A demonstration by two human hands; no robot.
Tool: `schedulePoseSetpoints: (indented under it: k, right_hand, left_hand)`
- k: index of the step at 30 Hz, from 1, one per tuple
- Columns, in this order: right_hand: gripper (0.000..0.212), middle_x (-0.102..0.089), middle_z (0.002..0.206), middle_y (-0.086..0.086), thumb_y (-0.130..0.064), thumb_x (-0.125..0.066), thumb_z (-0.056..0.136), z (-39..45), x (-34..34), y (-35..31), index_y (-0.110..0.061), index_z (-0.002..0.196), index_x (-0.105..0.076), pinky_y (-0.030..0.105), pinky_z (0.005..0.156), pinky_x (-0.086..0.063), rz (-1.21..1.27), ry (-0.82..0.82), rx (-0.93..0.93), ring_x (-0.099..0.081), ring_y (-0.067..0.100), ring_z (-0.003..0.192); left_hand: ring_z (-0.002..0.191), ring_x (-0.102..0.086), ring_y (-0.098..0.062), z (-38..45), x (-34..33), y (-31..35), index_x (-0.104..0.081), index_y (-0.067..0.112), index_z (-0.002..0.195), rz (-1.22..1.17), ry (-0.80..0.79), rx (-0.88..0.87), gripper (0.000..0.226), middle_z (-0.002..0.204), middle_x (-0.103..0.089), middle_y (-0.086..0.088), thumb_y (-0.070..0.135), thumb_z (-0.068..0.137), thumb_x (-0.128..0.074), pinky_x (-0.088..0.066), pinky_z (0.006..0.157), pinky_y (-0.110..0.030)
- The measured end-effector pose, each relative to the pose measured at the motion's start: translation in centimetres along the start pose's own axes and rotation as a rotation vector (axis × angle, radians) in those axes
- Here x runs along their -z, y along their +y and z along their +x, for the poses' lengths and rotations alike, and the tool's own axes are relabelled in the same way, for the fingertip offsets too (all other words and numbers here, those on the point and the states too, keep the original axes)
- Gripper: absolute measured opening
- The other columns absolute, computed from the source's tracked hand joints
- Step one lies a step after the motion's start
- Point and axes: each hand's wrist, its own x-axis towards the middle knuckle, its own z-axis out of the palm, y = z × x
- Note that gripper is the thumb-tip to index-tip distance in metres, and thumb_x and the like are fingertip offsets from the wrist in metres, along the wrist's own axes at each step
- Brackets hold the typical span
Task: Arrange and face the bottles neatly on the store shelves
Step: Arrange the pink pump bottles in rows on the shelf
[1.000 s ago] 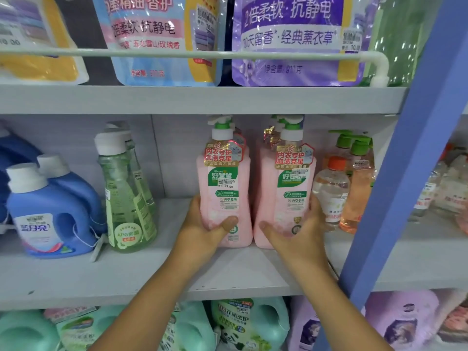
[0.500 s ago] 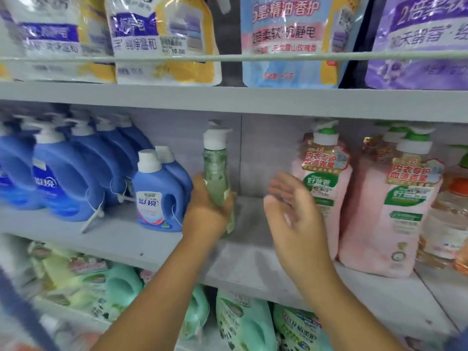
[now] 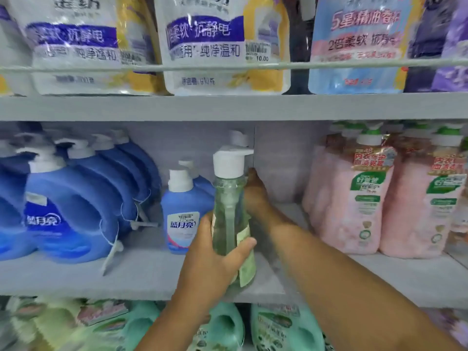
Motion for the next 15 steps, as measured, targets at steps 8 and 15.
schedulePoseSetpoints:
  k: [8,15]
  right_hand:
    - [0.05,-0.069,0.098,-0.021,-0.054,-0.083,0.073,-10.8,5.9,0.3,-0.044,0.11,-0.051,0.014,0.073,-0.051,0.006,0.097,-0.057,-0.066,-0.001,0.092]
    - [0.053,-0.073,0.108,-0.019,-0.035,-0.085,0.08,-18.3,10.6,1.6,-0.048,0.118,-0.052,0.025,0.082,-0.059,0.054,0.077,-0.066,-0.07,-0.002,0.098]
  left_hand:
    - [0.091,-0.067,0.011,-0.2,1.4,-1.8,-0.05,0.05,0.121,-0.069,-0.153,0.027,0.065,0.104,-0.069,0.034,0.037,0.071,-0.088,-0.052,0.083,-0.027]
    - [0.086,-0.069,0.007,-1.8,0.5,1.1,-0.061,0.046,0.11,-0.187,-0.208,0.012,0.054,0.099,-0.073,0.029,0.035,0.065,-0.088,-0.054,0.074,-0.021]
